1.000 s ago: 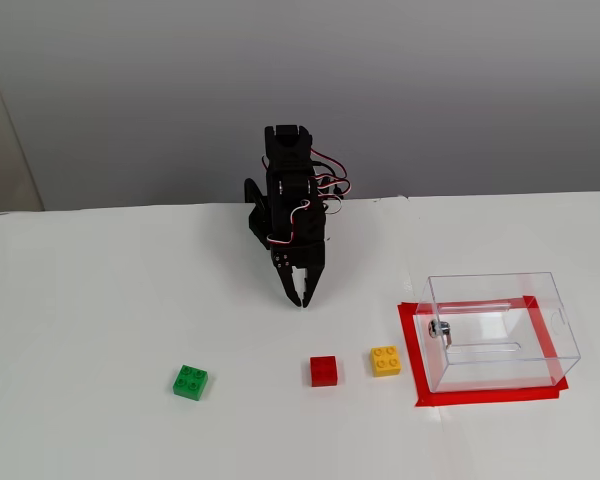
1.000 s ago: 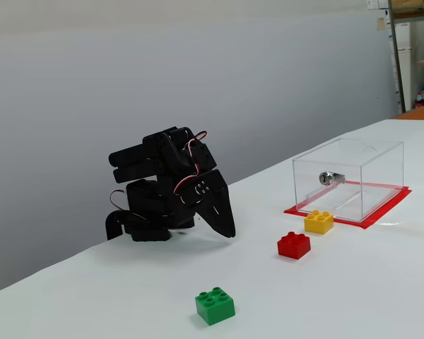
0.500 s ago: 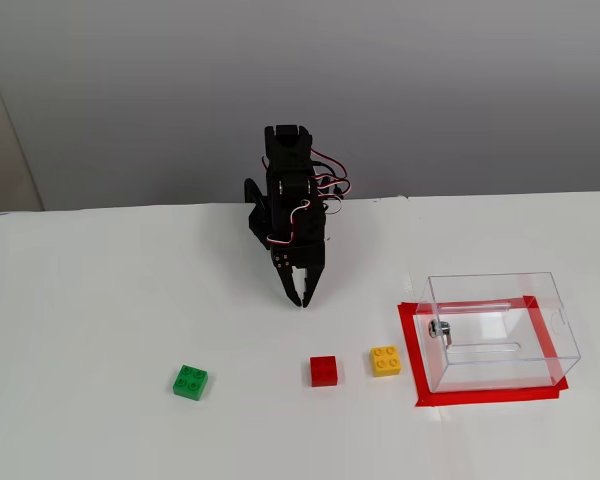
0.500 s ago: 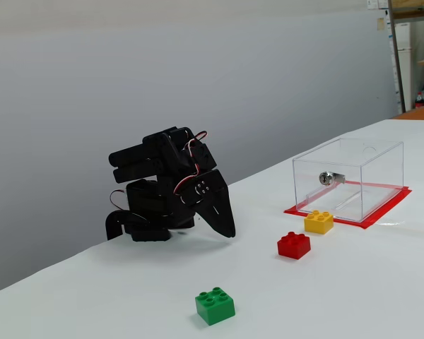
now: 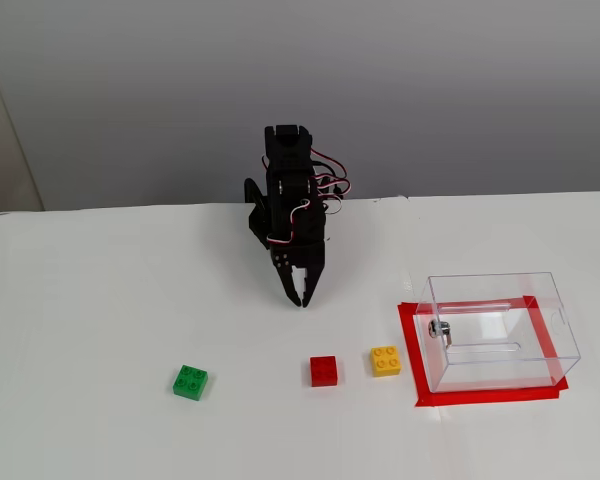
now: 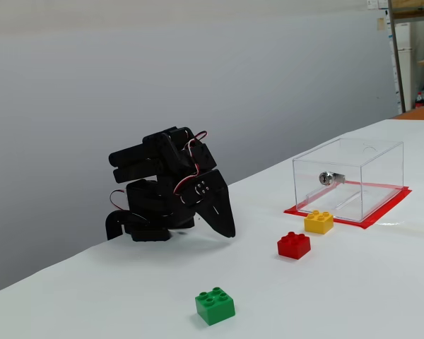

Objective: Pick the green lego brick and place it into the transparent box

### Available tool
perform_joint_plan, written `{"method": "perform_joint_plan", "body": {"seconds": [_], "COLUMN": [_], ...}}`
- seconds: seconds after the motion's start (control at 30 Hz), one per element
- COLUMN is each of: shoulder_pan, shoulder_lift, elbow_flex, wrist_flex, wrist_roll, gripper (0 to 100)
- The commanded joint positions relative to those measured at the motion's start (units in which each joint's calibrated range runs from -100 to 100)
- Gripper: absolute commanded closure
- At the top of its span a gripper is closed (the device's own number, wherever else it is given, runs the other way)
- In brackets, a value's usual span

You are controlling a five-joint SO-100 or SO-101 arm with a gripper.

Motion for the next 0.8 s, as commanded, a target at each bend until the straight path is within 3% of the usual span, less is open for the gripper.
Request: {"method": "perform_joint_plan", "body": {"seconds": [0.0,0.77], "shoulder_pan": [0.3,15.4], "shoulder_lift": [0.4,35.6], "elbow_flex": [-6.5,-39.8], "wrist_flex": [-0.2,-6.1], "wrist_roll": [0.2,0.2], "gripper": [98,98]}}
